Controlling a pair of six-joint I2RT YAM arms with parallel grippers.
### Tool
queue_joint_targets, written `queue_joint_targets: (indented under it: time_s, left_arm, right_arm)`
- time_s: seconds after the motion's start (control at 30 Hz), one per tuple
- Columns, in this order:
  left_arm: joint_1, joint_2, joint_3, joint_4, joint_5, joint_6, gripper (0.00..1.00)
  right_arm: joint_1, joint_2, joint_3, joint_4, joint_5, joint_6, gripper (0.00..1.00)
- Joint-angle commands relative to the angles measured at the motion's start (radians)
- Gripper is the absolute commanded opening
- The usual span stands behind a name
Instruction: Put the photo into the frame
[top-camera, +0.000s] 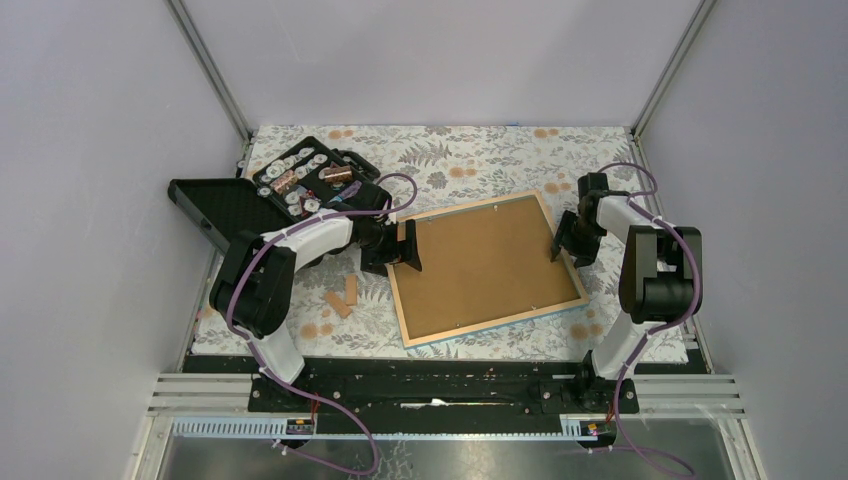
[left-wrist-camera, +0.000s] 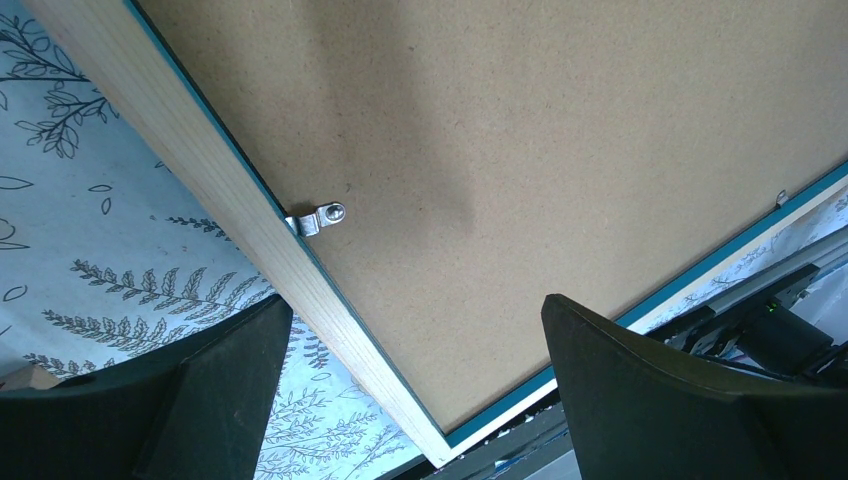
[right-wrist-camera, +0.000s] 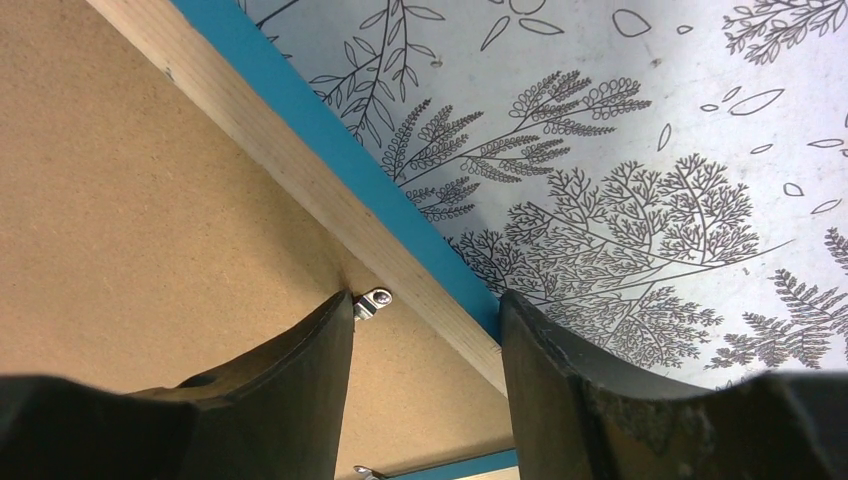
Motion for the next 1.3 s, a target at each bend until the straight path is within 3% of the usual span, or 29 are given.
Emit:
queue_joint_targets:
  time_s: [0.0, 0.07, 0.27, 0.5, 0.63, 0.93, 1.27]
  left_arm:
    - [-0.007, -0.049, 0.009, 0.061, 0.078, -0.012, 0.99]
    - [-0.006, -0.050, 0.009, 0.062, 0.076, -0.012, 0.99]
    - [-0.005, -0.052, 0.005, 0.064, 0.090, -0.014, 0.99]
    - [-0.004, -0.064, 0.001, 0.070, 0.092, -0.014, 0.99]
    - [-0.004, -0.065, -0.001, 0.069, 0.091, -0.015, 0.99]
    - [-0.004, -0.068, -0.003, 0.070, 0.080, -0.013, 0.99]
    - [-0.005, -0.090, -0.006, 0.079, 0.084, -0.005, 0.99]
  right_arm:
    - [0.019, 0.041, 0.011, -0.059, -0.016, -0.022, 0.07]
    - [0.018, 0.057, 0.044, -0.092, -0.021, -0.046, 0.00]
    - [0.019, 0.067, 0.079, -0.168, -0.002, -0.082, 0.00]
    - [0.045, 0.065, 0.127, -0.235, 0.165, -0.089, 0.00]
    - [0.085, 0.038, 0.138, -0.204, 0.232, -0.094, 0.00]
    - [0.087, -0.043, 0.101, -0.087, 0.146, -0.075, 0.00]
    - [0.093, -0.255, -0.026, -0.078, 0.069, -0.056, 0.65]
